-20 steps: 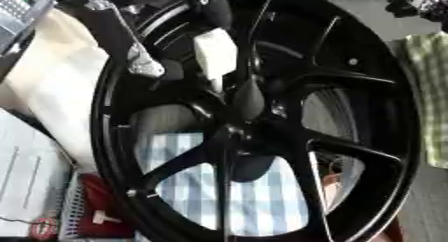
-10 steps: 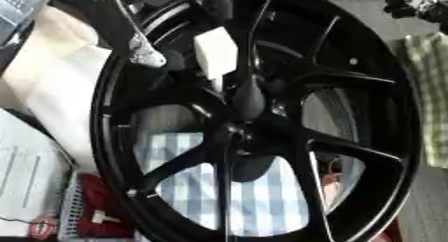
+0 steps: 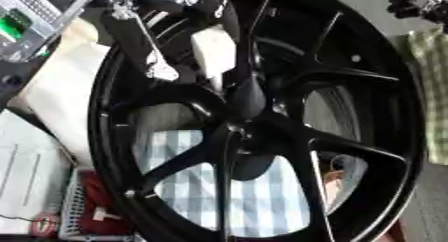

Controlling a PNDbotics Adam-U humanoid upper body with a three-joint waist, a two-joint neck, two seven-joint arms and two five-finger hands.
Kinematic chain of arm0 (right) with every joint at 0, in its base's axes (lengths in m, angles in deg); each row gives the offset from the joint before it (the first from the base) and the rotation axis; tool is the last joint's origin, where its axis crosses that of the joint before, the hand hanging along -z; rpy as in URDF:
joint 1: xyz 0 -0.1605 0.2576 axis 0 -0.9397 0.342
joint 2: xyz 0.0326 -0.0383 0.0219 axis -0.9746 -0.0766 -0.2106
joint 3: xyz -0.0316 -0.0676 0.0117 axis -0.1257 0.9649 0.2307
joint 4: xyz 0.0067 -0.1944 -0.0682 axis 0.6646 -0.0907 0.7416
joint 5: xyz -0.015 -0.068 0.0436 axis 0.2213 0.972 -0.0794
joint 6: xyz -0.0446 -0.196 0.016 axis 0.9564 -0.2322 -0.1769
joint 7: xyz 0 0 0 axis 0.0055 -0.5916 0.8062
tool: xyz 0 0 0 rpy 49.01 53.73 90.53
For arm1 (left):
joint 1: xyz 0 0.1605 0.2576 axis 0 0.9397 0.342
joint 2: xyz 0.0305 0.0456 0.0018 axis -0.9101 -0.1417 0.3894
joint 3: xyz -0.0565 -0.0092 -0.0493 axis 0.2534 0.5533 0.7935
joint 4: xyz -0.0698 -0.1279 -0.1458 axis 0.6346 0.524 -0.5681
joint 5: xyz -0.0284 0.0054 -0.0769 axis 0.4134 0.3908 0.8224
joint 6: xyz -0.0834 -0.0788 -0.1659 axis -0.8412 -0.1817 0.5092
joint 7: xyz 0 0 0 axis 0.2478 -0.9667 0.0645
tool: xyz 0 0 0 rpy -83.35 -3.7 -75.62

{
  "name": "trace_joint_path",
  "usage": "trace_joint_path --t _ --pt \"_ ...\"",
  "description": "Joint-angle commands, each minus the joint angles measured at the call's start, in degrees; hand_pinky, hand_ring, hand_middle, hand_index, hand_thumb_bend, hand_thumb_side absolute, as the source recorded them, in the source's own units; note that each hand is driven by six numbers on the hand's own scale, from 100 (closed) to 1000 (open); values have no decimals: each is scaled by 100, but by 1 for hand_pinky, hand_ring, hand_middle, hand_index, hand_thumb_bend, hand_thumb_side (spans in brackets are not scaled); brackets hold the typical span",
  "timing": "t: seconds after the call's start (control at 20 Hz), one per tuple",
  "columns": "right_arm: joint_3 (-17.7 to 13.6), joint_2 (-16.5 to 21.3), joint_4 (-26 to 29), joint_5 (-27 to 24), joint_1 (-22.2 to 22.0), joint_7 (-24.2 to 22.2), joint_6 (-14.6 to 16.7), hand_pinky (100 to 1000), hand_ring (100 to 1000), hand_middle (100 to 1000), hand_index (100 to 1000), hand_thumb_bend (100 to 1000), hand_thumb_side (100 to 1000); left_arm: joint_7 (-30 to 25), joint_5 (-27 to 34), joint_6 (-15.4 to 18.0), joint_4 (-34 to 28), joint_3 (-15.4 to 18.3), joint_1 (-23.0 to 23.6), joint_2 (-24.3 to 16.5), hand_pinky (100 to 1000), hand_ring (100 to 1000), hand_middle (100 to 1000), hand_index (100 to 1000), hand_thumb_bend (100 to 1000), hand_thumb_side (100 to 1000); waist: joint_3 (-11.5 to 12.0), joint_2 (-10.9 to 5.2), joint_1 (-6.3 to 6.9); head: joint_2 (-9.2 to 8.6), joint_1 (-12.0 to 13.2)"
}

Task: Pull the pin out of the wheel hub.

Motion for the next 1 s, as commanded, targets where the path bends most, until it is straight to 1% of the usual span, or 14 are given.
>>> trace_joint_path --t 0.05,0.2,0.35,0.55,1.0 --pt "-27 90 49 -28 129 15 7 817 725 641 710 286 490 4 -149 12 123 52 -140 -4 857 873 850 864 333 100 -26 -116 -1 -109 66" --pt "-33 91 47 -27 136 14 14 817 725 641 710 285 491 4 -163 64 226 50 -153 47 854 869 840 859 319 100 -56 -95 0 -122 93" --pt "-41 94 44 -27 127 20 20 817 724 640 709 284 491 4 -151 78 262 -8 -157 61 843 853 807 848 296 103 -65 -87 4 -100 102" --pt "-44 81 23 -24 103 32 16 817 723 640 709 284 491 4 -144 40 255 -43 -180 55 838 844 800 838 277 108 -54 -93 18 -58 93" --pt "-7 70 -18 32 70 0 15 818 724 640 709 289 487 4 -49 -90 267 -124 -194 1 843 854 814 849 294 100 -7 -148 56 -15 59"
